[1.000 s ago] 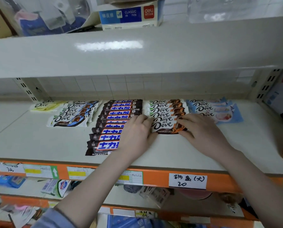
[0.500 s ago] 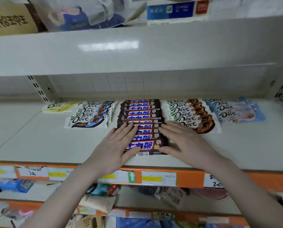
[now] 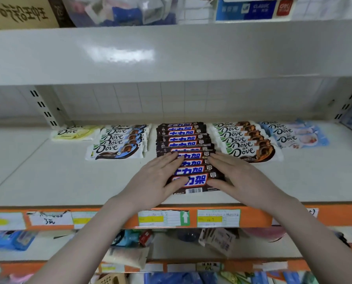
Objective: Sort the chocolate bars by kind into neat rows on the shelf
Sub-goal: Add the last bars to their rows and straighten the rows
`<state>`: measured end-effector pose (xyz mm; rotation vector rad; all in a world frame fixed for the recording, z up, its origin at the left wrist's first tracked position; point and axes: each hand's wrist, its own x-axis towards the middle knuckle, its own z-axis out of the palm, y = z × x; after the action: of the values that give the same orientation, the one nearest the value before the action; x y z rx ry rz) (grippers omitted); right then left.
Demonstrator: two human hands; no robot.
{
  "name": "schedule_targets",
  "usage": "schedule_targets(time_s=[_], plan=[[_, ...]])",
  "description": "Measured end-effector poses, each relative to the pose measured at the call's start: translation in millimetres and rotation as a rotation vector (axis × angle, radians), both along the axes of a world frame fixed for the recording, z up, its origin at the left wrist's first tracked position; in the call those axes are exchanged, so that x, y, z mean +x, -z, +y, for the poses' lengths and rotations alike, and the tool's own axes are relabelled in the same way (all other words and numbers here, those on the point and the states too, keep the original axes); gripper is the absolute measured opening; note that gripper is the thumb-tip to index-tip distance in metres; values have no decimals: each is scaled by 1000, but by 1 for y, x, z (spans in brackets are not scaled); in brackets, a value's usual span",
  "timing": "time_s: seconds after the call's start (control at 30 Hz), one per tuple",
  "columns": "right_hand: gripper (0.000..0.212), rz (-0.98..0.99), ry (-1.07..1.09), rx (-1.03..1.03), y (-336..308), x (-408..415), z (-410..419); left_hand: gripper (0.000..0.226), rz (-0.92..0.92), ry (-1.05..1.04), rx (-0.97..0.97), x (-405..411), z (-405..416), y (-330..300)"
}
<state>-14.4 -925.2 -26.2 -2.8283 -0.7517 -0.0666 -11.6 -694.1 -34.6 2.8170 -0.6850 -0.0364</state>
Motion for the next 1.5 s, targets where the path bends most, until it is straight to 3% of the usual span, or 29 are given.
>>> schedule_targets(time_s=[0.17, 0.3, 0.63, 0.83, 1.03, 1.27, 1.4, 1.5], plan=[[87, 86, 17, -38, -6, 15, 11, 73, 43, -47, 53, 11, -6, -1], [79, 88, 8, -30, -4, 17, 13, 75, 25, -46, 29, 10, -5, 1], [87, 145, 14, -43, -7, 36, 17, 93, 68, -68, 43, 16, -3, 0], [90, 147, 22, -40, -7, 31, 20, 87, 45, -94, 65, 14, -4, -1], [74, 129, 1, -79, -18, 40, 22, 88, 95, -95, 38, 19, -1, -8], [102, 135, -38, -51, -14, 67, 24, 86, 167, -137, 13, 31, -5, -12], [69, 133, -23, -90, -16, 61, 26, 83, 145, -138, 5, 29, -3, -13], [84, 154, -47, -65, -19, 62, 25, 81, 105, -136, 17, 30, -3, -15]])
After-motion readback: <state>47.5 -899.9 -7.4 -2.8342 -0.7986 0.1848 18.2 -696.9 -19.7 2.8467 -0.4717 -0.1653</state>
